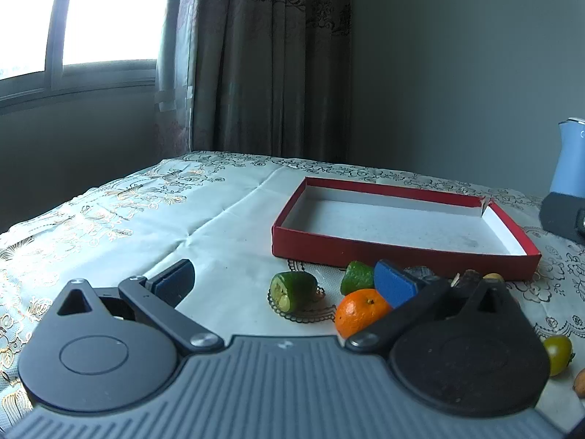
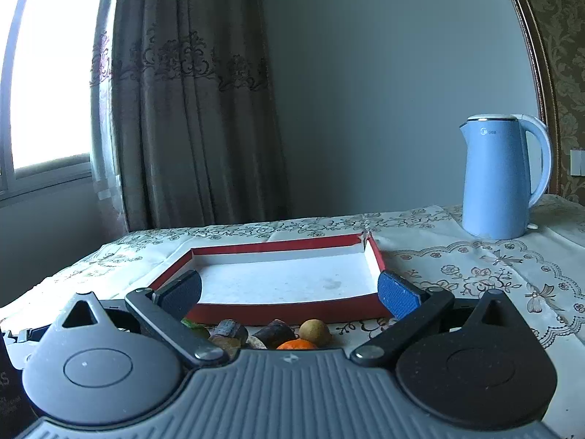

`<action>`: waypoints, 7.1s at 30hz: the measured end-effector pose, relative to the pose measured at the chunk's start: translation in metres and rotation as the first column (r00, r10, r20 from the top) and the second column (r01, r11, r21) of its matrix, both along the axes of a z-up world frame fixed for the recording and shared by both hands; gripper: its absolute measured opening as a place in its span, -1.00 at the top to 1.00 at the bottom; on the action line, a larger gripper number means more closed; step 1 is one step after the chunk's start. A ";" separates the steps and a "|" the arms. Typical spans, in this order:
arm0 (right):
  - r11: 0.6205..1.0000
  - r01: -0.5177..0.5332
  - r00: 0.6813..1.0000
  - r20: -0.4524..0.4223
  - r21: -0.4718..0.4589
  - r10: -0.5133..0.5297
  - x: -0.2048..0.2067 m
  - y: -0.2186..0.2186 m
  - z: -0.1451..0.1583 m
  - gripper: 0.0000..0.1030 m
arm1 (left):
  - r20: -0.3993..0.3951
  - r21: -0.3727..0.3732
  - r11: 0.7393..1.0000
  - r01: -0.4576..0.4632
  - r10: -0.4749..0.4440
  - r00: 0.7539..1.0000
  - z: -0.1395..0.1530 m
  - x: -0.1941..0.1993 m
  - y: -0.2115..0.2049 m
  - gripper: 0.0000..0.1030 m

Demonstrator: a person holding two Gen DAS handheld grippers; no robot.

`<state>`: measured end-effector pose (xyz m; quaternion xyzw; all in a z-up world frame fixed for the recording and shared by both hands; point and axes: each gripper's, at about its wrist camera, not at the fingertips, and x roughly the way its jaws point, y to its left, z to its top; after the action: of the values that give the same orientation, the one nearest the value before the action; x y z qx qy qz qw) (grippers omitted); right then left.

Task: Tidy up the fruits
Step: 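Move the right tool toward the small brown round fruit on the table, then close the right tool on the small brown round fruit, then carry the brown fruit over the red box and open the right tool, then move the left tool toward the yellow-green tomato on the table, then close the left tool on the yellow-green tomato, then carry the tomato into the red box and open the left tool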

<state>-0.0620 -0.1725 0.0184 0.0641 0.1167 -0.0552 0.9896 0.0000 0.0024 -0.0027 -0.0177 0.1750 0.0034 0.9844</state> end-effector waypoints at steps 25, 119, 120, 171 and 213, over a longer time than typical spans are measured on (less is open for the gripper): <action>0.996 -0.086 0.992 -0.098 -0.024 0.084 -0.048 -0.077 -0.015 -1.00 | 0.002 -0.042 0.999 -0.009 0.009 1.000 0.001 -0.001 0.002 -1.00; 0.991 -0.137 0.945 -0.298 0.010 0.133 0.181 -0.079 -0.010 0.52 | -0.068 0.016 0.999 0.045 -0.044 0.997 -0.006 0.007 -0.005 -1.00; 0.990 -0.143 0.939 -0.313 0.015 0.140 0.185 -0.079 -0.013 0.51 | -0.070 0.015 0.999 0.046 -0.044 0.997 -0.006 0.008 -0.005 -1.00; 0.998 -0.066 0.998 -0.021 0.025 0.066 0.066 -0.156 -0.015 -0.61 | -0.281 0.058 0.975 0.215 -0.191 0.941 -0.021 -0.017 0.021 -1.00; 0.999 -0.033 0.999 0.027 0.021 0.033 0.063 -0.157 -0.015 -0.69 | -0.196 0.075 0.968 0.238 -0.220 0.956 0.020 -0.015 0.003 0.40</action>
<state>0.0007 -0.3295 0.0037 0.0733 0.1051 -0.0367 0.9911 -0.0150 0.0056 0.0170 0.0514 0.2667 -0.1004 0.9571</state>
